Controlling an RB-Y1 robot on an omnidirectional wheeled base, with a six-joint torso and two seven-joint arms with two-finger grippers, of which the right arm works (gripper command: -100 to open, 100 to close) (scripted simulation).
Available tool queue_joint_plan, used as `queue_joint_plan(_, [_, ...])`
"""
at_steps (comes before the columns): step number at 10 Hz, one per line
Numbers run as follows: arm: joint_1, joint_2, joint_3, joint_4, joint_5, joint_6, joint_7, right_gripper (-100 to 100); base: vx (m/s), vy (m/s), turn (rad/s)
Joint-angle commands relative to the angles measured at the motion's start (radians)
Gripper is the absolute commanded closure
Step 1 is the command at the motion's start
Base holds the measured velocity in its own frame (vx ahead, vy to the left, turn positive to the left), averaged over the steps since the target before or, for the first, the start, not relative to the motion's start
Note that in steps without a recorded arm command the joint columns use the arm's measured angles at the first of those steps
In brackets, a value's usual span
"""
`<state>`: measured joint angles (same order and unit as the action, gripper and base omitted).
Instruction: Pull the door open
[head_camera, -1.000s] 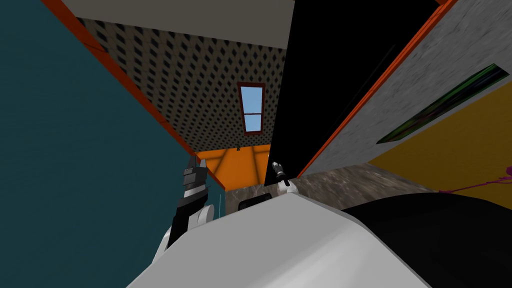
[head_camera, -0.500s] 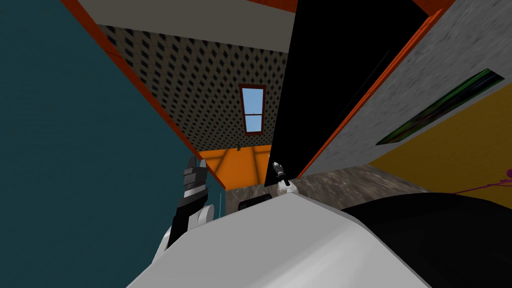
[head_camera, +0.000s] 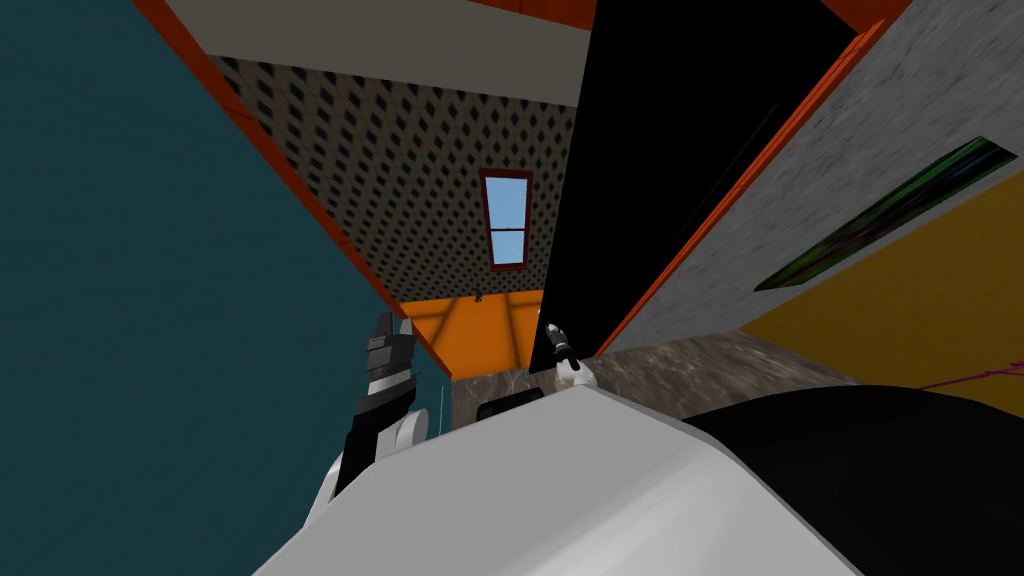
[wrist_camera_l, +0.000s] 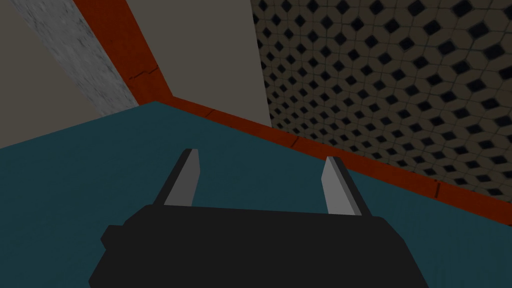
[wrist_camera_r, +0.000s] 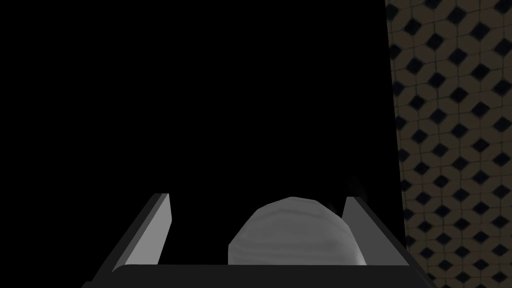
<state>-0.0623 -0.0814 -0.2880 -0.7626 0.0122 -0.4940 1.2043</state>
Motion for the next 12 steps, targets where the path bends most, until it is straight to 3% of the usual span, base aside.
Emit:
queue_joint_plan(1, [0.007, -0.030, -0.034, 0.043, -0.050, 0.026, -0.001, 100, -0.027, -0.004, 0.010])
queue_joint_plan(6, [0.007, -0.030, -0.034, 0.043, -0.051, 0.026, -0.001, 100, -0.007, -0.002, 0.002])
queue_joint_plan(8, [-0.008, -0.030, -0.034, 0.071, -0.051, 0.011, -0.001, 100, -0.002, 0.003, 0.005])
queue_joint_plan(9, [0.007, -0.030, -0.034, 0.043, -0.051, 0.026, -0.001, 100, 0.015, -0.010, -0.018])
queue_joint_plan(10, [-0.015, -0.011, 0.005, 0.046, -0.047, -0.004, -0.045, 100, -0.019, 0.004, 0.102])
queue_joint_plan(12, [-0.015, -0.014, 0.010, 0.047, -0.055, -0.009, -0.090, 100, -0.047, -0.026, 0.089])
